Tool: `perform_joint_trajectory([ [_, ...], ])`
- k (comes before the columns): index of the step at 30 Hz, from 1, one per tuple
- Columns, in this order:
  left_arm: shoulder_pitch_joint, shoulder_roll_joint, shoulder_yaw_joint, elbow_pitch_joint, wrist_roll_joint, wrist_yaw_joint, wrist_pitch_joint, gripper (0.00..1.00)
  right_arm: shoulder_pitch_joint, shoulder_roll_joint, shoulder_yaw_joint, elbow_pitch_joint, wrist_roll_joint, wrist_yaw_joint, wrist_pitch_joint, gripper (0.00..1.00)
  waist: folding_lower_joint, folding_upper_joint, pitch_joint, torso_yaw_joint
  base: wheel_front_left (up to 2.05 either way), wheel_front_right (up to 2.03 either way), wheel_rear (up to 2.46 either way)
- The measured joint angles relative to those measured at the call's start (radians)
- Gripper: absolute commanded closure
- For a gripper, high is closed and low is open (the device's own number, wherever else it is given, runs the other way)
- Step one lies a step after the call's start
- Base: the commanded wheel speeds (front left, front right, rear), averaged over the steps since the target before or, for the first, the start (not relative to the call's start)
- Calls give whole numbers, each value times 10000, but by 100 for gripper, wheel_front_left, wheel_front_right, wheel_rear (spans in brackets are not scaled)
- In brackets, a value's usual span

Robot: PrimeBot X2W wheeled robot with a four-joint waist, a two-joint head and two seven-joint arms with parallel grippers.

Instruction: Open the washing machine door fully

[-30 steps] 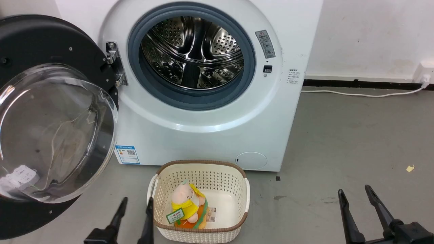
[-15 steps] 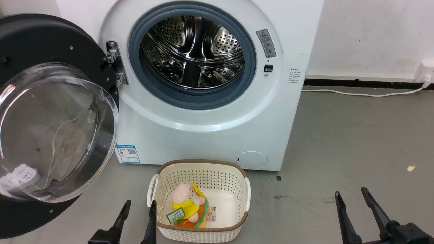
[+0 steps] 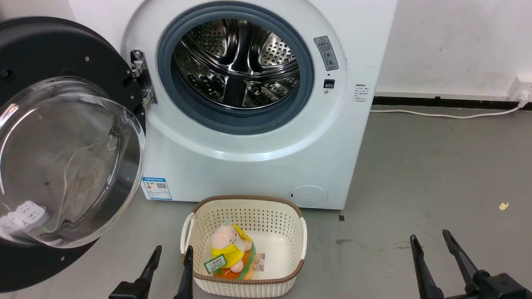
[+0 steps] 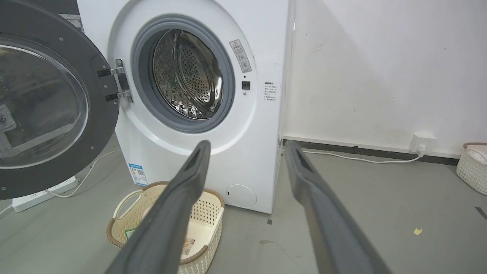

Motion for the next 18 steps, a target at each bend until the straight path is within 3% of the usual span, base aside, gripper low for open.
perform_joint_trajectory([
  [6,-4,-2,-6,-2,-88,0,0,0,0,0,4,0,-2,0,0,0,0,0,-13,42,0,0,0],
  [7,-5,-2,-19,-6,-115,0,0,100,0,0,4,0,-2,0,0,100,0,0,-13,49,0,0,0],
  [18,-4,-6,-63,-29,-84,10,119,100,-15,-2,4,-2,-4,0,107,100,0,0,28,20,0,0,0],
])
